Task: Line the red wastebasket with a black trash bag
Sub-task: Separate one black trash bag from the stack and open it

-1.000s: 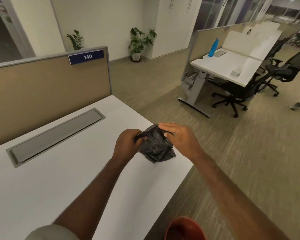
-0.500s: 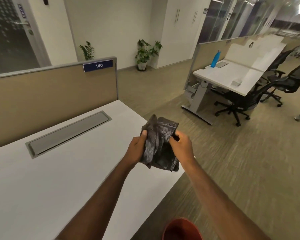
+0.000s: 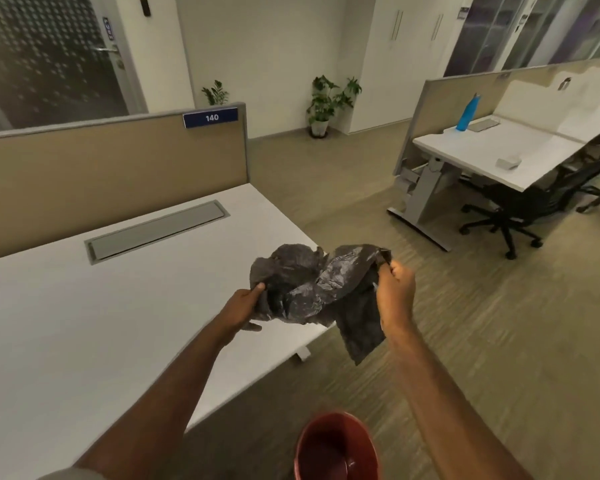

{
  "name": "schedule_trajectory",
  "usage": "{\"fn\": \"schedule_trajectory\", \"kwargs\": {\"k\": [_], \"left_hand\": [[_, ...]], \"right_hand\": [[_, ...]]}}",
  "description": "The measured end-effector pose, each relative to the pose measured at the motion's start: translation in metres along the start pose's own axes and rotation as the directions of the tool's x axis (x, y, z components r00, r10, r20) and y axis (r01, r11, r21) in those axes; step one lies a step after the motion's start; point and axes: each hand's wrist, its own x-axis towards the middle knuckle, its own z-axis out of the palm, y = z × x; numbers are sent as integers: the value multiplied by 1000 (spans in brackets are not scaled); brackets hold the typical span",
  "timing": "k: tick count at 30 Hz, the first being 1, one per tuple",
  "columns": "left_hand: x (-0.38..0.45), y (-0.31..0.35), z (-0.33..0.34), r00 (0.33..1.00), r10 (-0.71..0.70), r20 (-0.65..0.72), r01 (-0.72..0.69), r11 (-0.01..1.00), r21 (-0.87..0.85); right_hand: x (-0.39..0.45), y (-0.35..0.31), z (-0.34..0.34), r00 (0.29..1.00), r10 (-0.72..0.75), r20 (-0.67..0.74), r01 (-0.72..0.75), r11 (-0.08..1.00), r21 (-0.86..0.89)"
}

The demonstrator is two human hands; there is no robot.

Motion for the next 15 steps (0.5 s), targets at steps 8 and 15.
{"fn": "schedule_trajectory", "kwargs": {"k": [8, 15], "left_hand": [[-36, -39, 80, 969, -234, -77, 231, 972, -41], [-51, -45, 107, 911, 3, -413, 125, 951, 282]], "right_hand": [[0, 37, -40, 985, 71, 155, -79, 996, 46], [-7, 59, -52, 985, 27, 173, -21, 999, -41]]}}
